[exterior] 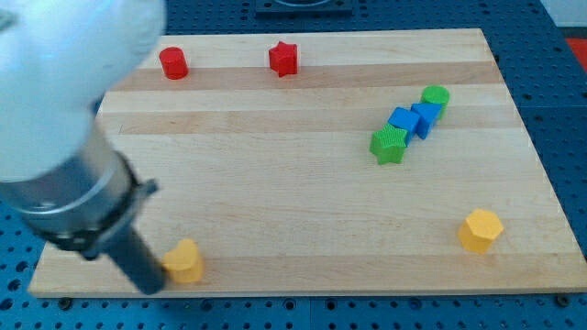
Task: Move the yellow heart closely to the yellow hexagon
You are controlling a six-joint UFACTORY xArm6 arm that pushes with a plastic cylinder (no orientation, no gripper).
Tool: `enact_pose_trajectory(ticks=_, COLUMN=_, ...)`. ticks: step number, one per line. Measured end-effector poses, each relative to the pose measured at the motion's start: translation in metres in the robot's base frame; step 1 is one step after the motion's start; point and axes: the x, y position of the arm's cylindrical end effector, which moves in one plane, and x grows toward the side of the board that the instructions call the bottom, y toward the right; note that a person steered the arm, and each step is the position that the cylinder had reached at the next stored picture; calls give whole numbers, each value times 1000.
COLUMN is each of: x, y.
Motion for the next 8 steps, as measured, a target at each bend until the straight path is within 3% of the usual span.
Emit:
enact_pose_trajectory(ticks=1, x=-1, y=65)
enact_pose_trajectory(ticks=2, x=-13, y=64)
enact_pose_trajectory(ticks=3, x=-15, y=-4)
enact_pose_trajectory(ticks=4, x=-40, y=16)
enact_pose_trajectory(ticks=8, x=-35, y=212)
